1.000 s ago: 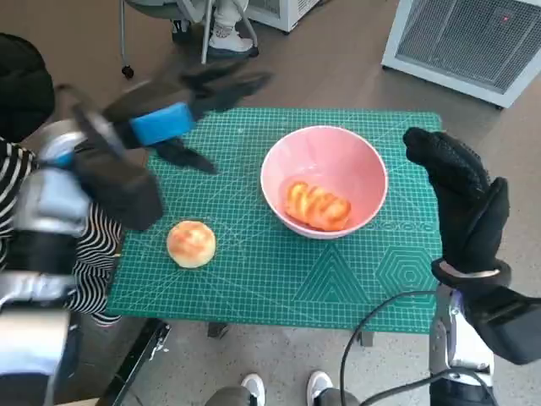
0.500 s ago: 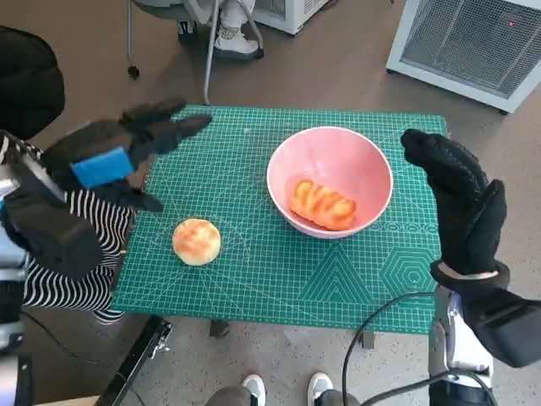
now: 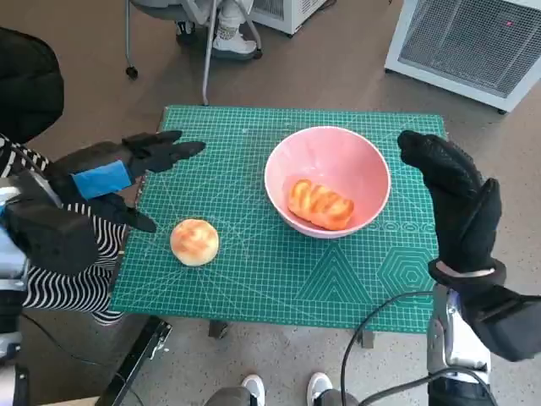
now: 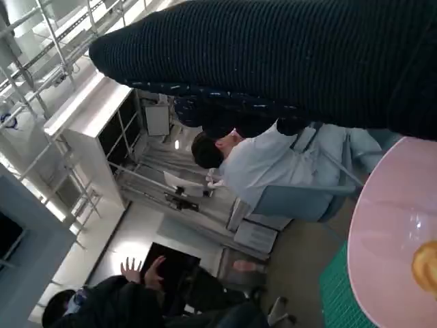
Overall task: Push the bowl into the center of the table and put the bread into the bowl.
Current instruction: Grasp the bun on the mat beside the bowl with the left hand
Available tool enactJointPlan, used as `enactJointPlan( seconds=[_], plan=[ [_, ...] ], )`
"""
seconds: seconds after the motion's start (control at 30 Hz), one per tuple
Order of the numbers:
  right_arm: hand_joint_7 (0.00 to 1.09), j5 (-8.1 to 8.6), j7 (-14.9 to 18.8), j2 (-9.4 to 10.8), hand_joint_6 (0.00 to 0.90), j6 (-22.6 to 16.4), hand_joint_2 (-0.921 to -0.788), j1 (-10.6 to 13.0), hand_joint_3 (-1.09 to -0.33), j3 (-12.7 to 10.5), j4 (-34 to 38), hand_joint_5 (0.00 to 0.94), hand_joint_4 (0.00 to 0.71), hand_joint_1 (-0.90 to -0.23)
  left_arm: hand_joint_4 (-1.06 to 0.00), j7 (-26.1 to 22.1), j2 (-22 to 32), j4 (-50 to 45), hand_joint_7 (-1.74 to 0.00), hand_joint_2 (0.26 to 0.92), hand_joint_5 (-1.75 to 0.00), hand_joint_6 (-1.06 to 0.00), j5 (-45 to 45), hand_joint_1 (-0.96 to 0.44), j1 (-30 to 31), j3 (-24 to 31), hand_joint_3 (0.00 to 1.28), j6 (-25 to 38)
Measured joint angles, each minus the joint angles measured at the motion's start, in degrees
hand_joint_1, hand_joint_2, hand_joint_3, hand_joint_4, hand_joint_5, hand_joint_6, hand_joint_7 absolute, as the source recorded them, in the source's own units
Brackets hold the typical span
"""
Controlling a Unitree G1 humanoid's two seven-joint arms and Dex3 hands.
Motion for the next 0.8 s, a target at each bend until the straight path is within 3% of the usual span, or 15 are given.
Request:
enactJointPlan(
  seconds=[0.8],
  plan=[
    [0.53, 0.61, 1.01, -0.24, 0.061, 0.81, -0.921, 1.02, -0.776, -0.27, -1.22, 0.0, 0.185, -0.785, -0.07, 4.09, -6.55, 9.2, -0.01, 0.726, 0.0, -0.15, 10.51, -0.1, 0.76, -8.66, 0.0, 4.56]
  ],
)
